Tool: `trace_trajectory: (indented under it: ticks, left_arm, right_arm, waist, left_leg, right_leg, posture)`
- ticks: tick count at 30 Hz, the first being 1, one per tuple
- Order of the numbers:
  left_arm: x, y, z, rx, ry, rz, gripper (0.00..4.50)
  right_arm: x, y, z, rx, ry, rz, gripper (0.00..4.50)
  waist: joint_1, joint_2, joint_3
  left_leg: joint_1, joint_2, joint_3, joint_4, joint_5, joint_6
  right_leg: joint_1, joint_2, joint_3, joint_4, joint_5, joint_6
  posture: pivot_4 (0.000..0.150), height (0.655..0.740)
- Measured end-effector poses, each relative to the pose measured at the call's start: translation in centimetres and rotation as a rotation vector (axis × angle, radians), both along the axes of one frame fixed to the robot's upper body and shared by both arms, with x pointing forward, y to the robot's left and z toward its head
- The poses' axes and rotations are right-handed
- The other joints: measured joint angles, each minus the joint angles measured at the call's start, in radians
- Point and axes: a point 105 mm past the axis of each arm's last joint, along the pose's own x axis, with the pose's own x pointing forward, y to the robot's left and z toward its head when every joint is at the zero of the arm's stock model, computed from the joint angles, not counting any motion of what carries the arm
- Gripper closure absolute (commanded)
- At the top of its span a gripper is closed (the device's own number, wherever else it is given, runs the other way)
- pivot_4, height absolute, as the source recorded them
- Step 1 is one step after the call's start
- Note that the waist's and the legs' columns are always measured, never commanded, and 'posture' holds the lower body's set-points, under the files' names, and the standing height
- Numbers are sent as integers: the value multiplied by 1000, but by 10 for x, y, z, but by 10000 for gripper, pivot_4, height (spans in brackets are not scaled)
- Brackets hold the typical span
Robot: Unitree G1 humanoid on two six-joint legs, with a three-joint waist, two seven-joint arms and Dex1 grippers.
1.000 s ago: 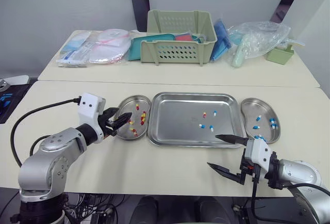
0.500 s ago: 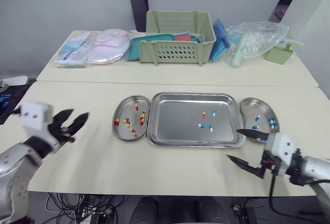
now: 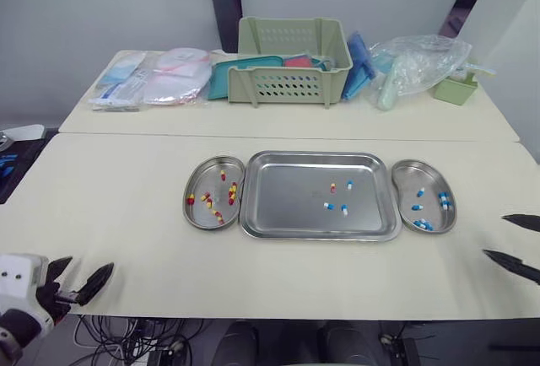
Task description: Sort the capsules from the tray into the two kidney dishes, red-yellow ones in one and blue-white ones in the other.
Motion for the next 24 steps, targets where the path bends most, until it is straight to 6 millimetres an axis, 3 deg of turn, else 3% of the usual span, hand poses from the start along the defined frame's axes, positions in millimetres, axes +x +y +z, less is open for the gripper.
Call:
trace_trajectory:
  ticks: [7,18,21,24]
  left_arm:
    - [-6,0,-1,17,7,-15,187]
    - [-10,-2,1,36,18,-53,187]
    - [-9,-11,5,39,25,-125,187]
    - [-4,-33,9,24,27,-263,187]
  right_arm:
    - [9,-29,12,-48,-18,-59,0]
    - [11,-19,9,-67,3,-7,0]
    - [6,-18,6,-72,22,-4,0]
    - [0,-17,5,-73,21,-15,0]
  waist:
    - [0,0,0]
    - [0,1,0]
    - [1,1,0]
    - [1,1,0]
  left_leg:
    - [0,0,0,0,0,0]
    - [0,0,1,0,0,0]
    - [0,0,1,0,0,0]
    - [0,0,1,0,0,0]
  right_leg:
    - [0,0,0,0,0,0]
    - [0,0,1,0,0,0]
    - [0,0,1,0,0,0]
    - [0,0,1,0,0,0]
  posture:
    - [1500,7390]
    - [1500,7390]
    - [1500,7390]
    - [1500,7390]
